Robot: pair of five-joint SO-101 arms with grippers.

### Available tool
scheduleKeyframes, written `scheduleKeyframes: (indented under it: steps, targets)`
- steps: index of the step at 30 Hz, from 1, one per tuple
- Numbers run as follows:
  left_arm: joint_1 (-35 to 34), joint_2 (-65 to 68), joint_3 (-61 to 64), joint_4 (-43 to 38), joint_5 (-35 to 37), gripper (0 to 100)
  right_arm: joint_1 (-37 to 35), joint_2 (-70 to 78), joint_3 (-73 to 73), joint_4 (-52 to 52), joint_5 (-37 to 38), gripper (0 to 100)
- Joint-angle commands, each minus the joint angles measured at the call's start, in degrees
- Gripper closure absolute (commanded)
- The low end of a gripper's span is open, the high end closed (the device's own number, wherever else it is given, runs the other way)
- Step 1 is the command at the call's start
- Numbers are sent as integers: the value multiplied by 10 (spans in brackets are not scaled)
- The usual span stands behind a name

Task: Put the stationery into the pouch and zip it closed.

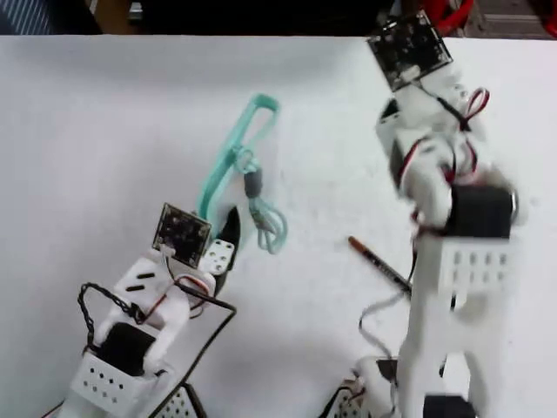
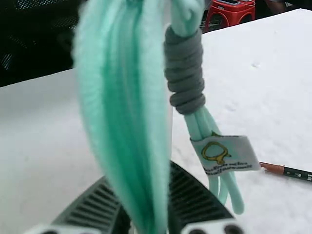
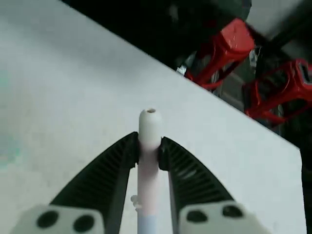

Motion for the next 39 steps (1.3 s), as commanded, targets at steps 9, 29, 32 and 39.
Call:
scheduleKeyframes:
  steps: [9,29,32,39]
  targets:
    - [-1,-7,-3,-12,-7,942,-231,-140,-21,-250,-218,981]
    - [-2,-7,-6,-12,-7,942,-256,25,41,-276,-362,981]
    - [-2,-7,-6,-12,-7,941,-273,31,45,-232,-362,981]
    - [-2,-7,-4,-12,-7,898,-269,31,45,-185,-403,981]
